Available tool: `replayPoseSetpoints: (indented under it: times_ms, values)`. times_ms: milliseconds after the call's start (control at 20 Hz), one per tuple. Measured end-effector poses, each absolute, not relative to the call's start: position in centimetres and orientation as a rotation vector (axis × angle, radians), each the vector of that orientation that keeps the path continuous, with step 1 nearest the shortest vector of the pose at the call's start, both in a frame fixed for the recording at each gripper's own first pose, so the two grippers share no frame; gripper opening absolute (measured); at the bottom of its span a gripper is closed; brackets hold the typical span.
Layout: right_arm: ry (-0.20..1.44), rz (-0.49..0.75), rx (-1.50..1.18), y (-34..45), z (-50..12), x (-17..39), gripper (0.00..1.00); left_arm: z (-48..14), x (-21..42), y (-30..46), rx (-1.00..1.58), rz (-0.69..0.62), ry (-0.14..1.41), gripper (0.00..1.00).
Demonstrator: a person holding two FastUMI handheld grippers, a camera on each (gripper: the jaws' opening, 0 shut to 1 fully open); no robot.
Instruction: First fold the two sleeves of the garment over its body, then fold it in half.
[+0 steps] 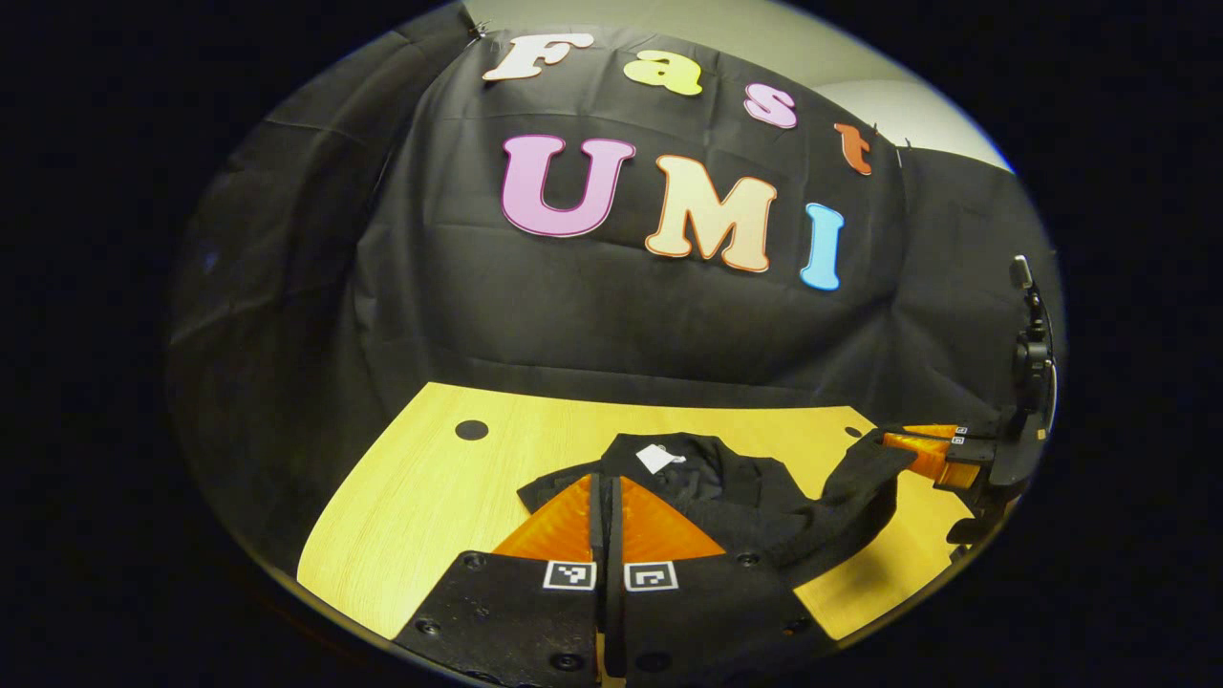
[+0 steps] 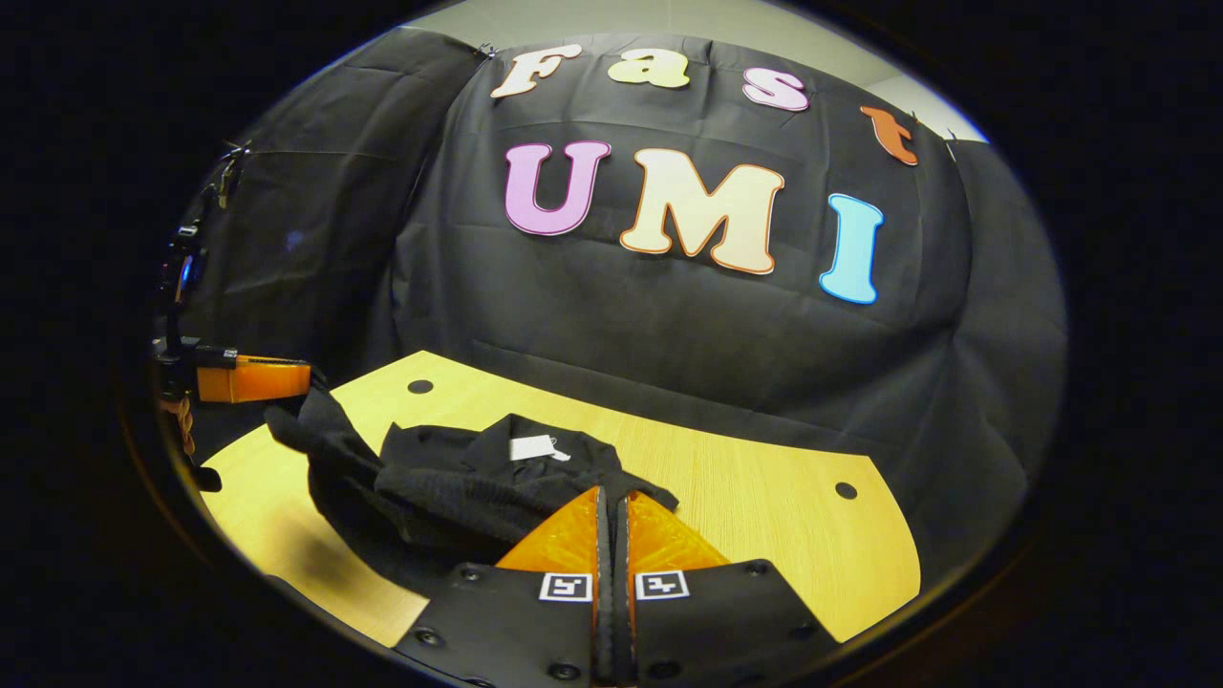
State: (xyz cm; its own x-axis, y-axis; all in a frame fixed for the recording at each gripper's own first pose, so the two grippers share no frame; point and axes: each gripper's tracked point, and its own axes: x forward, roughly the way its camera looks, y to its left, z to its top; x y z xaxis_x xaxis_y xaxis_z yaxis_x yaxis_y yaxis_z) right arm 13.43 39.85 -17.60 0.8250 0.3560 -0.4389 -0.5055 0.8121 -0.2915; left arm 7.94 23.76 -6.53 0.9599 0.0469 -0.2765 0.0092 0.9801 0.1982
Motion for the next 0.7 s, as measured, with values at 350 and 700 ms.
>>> replayPoseSetpoints:
  times_ms: [350,700]
  values:
    - [0.443,0.489,-0.399,42.0,-21.2,22.3,0.02,-9.2,16.0,25.8,0.190,0.103,0.318,0.00]
    - [0.551,0.489,-0.363,42.8,-26.5,26.8,0.02,-14.0,20.0,28.7,0.181,0.194,0.396,0.00]
